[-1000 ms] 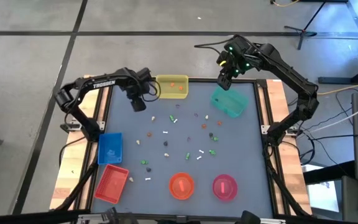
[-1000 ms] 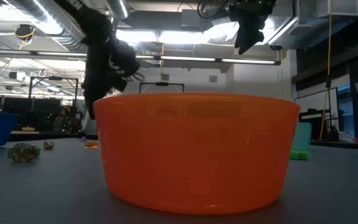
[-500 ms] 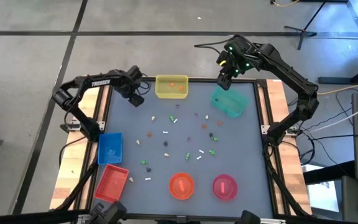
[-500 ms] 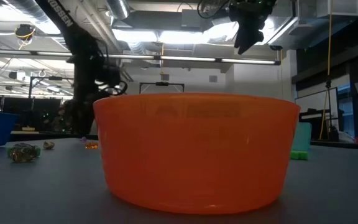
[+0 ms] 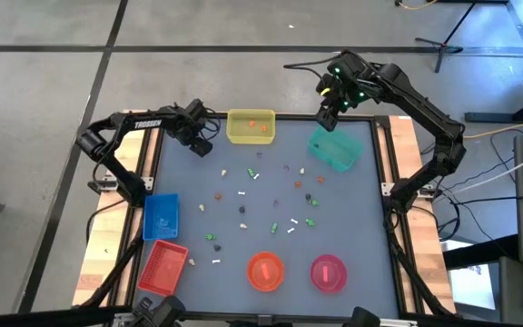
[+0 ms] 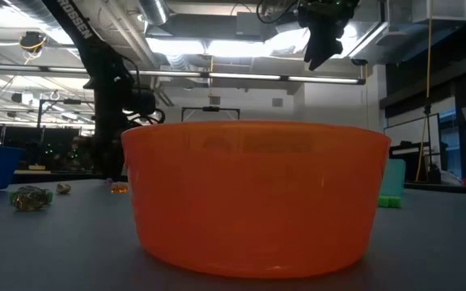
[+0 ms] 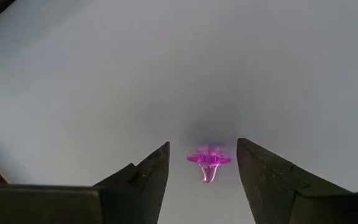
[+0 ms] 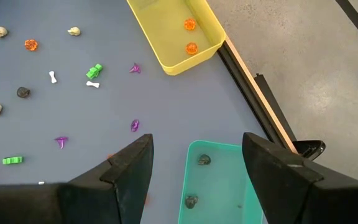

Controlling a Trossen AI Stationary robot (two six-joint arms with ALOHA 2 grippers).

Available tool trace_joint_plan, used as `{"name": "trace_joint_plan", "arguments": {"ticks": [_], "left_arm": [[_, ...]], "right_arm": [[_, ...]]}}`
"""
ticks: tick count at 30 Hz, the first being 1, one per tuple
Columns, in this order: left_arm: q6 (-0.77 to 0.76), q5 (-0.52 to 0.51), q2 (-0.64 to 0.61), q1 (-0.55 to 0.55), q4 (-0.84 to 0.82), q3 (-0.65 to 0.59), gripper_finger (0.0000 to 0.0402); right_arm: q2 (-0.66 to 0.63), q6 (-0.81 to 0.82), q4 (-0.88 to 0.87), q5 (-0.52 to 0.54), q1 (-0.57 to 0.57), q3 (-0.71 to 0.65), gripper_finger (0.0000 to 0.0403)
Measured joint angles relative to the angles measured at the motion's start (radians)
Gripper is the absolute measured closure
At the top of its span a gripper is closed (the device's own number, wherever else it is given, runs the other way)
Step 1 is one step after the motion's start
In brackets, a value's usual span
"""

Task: Sort Halloween decoration
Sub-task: Put the purple witch hat toy into the blue bin

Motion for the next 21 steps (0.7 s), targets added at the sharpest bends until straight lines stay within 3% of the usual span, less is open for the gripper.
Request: {"name": "trace_joint_plan", "arguments": {"ticks": [21], "left_arm": [[-0.026, 0.001, 0.04, 0.001, -0.002, 0.002, 0.023]], "right_arm": [[0.0, 0.0, -0.001, 0.0, 0.0, 0.0, 0.0157]]}}
